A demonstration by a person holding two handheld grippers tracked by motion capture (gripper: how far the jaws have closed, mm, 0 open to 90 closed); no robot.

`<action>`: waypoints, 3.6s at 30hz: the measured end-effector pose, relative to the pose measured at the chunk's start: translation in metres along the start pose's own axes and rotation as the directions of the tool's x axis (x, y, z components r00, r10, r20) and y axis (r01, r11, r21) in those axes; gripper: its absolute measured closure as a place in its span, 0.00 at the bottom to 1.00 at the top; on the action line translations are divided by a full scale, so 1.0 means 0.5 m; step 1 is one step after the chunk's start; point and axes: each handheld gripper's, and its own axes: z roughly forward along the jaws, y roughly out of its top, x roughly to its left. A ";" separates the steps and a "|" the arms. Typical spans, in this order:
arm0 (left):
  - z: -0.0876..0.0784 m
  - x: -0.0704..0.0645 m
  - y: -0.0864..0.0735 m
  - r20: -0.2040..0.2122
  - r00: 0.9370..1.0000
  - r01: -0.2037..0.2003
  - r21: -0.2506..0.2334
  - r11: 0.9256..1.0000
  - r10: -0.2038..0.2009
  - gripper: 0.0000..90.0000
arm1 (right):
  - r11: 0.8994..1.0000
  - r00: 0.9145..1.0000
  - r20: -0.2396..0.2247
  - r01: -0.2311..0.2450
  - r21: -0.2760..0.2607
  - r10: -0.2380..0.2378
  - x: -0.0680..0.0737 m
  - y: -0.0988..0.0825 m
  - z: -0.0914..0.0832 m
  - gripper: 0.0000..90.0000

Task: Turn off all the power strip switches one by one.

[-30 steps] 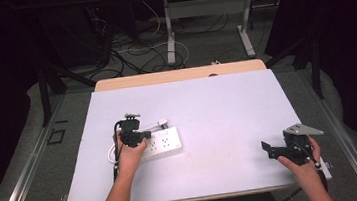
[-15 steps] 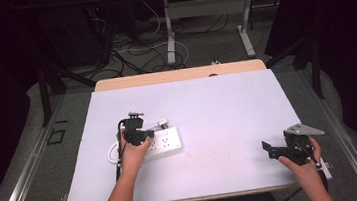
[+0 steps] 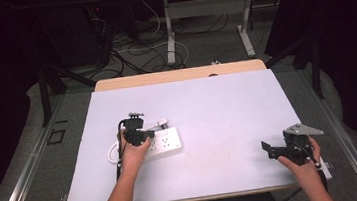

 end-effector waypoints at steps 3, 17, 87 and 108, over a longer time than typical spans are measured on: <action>0.004 -0.002 -0.001 0.006 1.000 -0.004 0.003 1.000 0.004 1.00 | 1.000 1.000 0.007 0.004 -0.006 -0.004 0.001 0.000 0.001 0.08; 0.005 -0.013 0.000 -0.026 0.999 -0.023 0.002 1.000 0.023 1.00 | 1.000 1.000 0.009 -0.003 -0.010 0.004 -0.002 -0.001 -0.001 0.08; 0.025 -0.098 0.057 0.009 0.994 -0.107 0.028 0.994 0.106 1.00 | 0.999 0.999 -0.023 0.031 0.009 -0.031 0.007 0.002 0.001 0.03; 0.041 -0.089 0.051 -0.015 0.996 -0.090 0.076 0.993 0.091 1.00 | 1.000 0.999 -0.020 0.029 0.007 -0.029 0.005 0.002 0.000 0.03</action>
